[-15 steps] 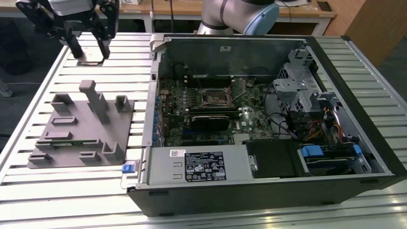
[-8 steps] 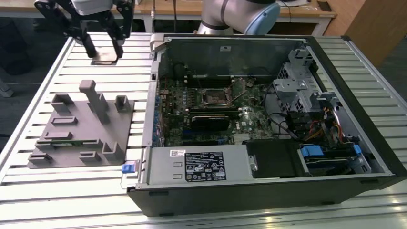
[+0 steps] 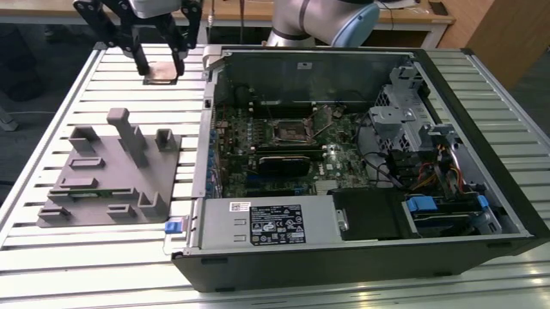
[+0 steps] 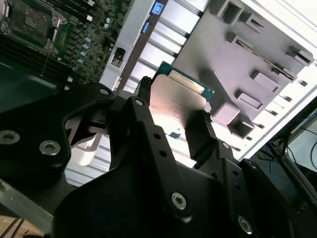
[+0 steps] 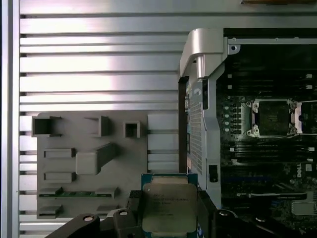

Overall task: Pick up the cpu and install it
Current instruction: 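Pick up the cpu and move it towards the insertion slot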

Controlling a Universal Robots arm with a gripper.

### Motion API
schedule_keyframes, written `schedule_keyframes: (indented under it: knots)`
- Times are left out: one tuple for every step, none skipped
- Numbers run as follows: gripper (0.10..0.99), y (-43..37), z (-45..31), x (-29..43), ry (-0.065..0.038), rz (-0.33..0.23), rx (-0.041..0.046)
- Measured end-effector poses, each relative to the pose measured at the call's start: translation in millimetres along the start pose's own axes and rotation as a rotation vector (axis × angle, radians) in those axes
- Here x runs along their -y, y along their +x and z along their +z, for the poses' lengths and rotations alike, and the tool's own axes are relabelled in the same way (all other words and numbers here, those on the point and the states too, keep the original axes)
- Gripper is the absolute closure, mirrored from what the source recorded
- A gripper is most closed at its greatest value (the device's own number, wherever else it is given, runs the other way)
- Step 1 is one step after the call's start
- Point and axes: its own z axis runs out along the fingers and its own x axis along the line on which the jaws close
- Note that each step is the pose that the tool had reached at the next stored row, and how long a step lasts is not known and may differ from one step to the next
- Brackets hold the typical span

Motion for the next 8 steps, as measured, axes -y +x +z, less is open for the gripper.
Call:
schedule_keyframes:
  knots:
    - [0.553, -3.1, 0.2, -1.0, 0.000, 0.000, 0.0000]
    - [0.553, -6.8, 0.5, -1.9, 0.000, 0.000, 0.0001]
    - [0.553, -10.2, 0.7, -2.7, 0.000, 0.000, 0.0002]
    - [0.553, -14.0, 0.8, -3.5, 0.000, 0.000, 0.0001]
    - [0.553, -17.6, 0.9, -4.2, 0.000, 0.000, 0.0000]
    - [0.553, -21.1, 1.1, -4.9, 0.000, 0.000, 0.0000]
    - [0.553, -24.6, 1.4, -5.7, 0.000, 0.000, 0.0001]
    - [0.553, -27.8, 1.5, -6.4, 0.000, 0.000, 0.0001]
